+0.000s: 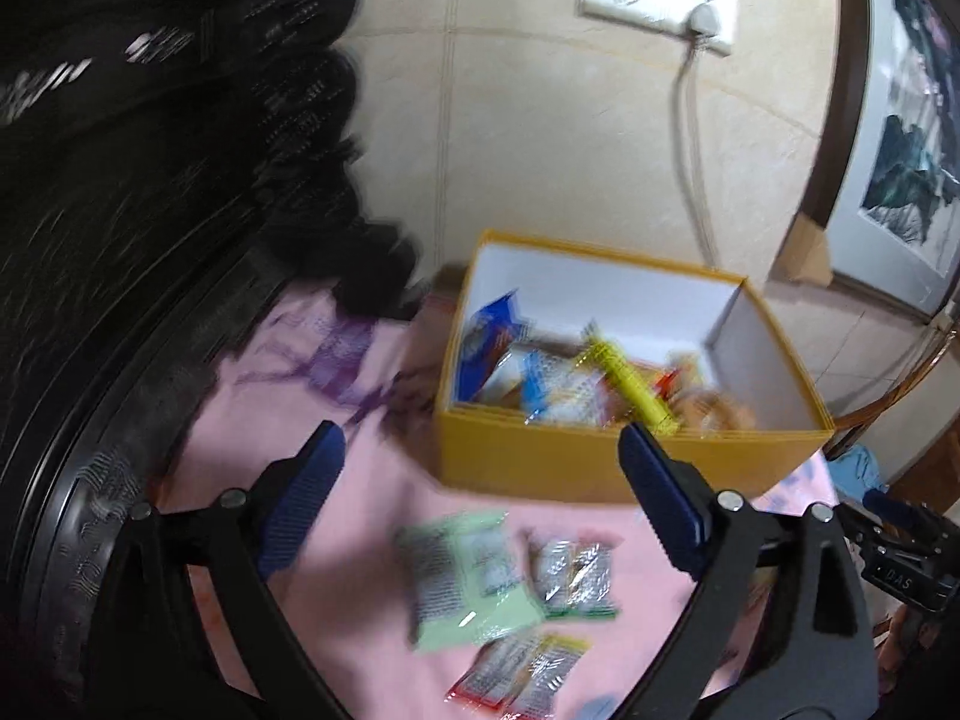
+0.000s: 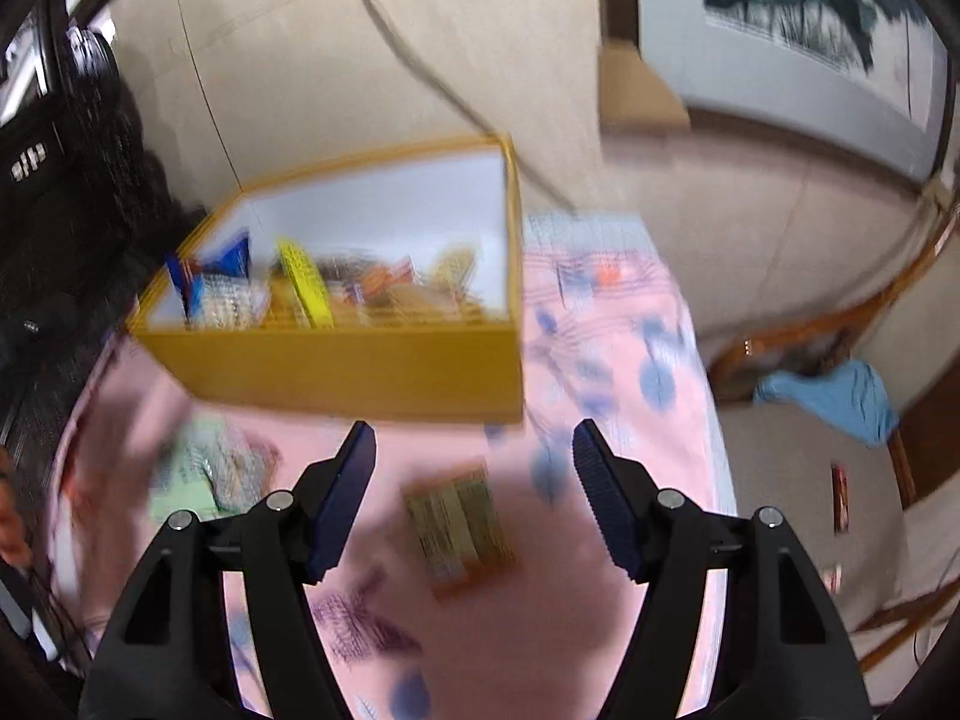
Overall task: Organize snacks
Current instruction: 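Grasp the white-red snack pack with left tool while right tool grasps orange-white pack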
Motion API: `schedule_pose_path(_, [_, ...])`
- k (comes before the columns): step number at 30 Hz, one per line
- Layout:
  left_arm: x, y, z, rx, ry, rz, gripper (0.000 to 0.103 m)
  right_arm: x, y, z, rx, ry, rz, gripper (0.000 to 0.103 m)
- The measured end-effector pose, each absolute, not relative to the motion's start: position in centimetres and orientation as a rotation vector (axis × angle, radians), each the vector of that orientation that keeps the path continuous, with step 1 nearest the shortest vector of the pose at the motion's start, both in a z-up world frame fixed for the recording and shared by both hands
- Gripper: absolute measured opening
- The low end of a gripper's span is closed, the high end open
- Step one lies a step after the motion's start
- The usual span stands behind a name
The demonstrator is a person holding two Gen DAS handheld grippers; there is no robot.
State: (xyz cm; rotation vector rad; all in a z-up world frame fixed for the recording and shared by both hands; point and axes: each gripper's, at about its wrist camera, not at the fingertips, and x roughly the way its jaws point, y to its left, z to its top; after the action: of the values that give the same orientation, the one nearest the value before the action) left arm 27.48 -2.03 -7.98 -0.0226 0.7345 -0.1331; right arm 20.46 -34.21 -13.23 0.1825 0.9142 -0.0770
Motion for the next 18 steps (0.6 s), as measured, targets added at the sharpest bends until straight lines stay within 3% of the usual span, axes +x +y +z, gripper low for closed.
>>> schedule_pose_path(9, [24.4, 2.3, -10.7, -0.006, 0.830, -0.062, 0.094, 19.8, -32.2, -17.6, 0.164, 0.996, -0.003, 0.069])
schedule_pose_path(18, [22.8, 1.4, -13.0, 0.024, 0.897, -0.100, 0.094, 23.6, -31.5, -21.5, 0.110, 1.087, 0.045, 0.069])
